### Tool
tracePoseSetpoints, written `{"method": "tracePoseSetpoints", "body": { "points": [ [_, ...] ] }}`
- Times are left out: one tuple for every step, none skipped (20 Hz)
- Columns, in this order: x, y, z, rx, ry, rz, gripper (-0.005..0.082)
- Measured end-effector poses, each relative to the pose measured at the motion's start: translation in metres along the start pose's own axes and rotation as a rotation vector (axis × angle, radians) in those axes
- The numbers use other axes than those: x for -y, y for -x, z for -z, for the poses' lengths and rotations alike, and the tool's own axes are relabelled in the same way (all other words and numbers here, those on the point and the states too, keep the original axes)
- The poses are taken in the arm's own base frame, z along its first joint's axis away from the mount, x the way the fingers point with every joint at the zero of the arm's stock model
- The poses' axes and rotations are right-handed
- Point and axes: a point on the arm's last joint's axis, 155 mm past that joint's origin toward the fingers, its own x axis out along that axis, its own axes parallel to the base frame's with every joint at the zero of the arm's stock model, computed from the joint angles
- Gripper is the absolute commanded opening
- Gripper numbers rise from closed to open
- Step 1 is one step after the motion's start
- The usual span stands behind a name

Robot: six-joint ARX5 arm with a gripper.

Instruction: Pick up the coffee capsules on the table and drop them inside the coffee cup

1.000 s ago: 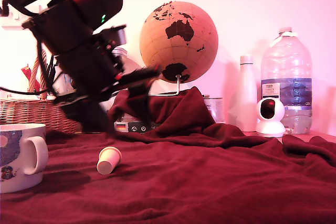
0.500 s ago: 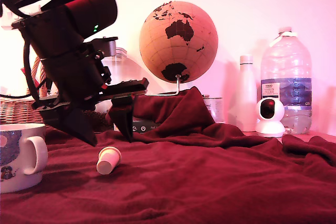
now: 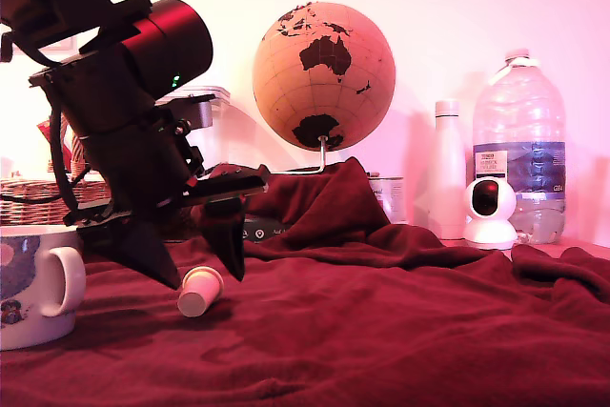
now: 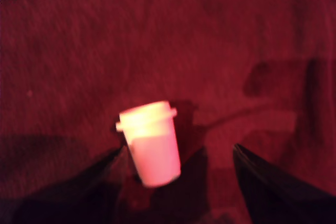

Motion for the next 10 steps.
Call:
{"method": "tracePoseSetpoints", "body": {
  "points": [
    [0.0006, -0.0003, -0.0009, 0.003, 0.002, 0.005, 0.0553],
    [0.0014, -0.0006, -0.0008, -0.001, 0.004, 0.012, 0.0546],
    [0.0031, -0.0008, -0.0015, -0.004, 0.004, 0.023, 0.0546],
    [0.0043, -0.0012, -0.0019, -0.008, 0.007, 0.033, 0.0546],
    [0.0051, -0.0022, -0.0024, -0.009, 0.007, 0.036, 0.0546],
    [0.0068, -0.0036, -0.0037, -0.009, 0.007, 0.042, 0.0546],
    [0.0074, -0.0058, -0.0038, -0.012, 0.007, 0.043, 0.0546],
    [0.0078, -0.0074, -0.0029, -0.017, 0.007, 0.045, 0.0546],
    [0.0077, -0.0083, -0.0004, -0.027, 0.007, 0.045, 0.0546],
    [0.0073, -0.0091, 0.0021, -0.037, 0.006, 0.043, 0.0546]
  ]
}}
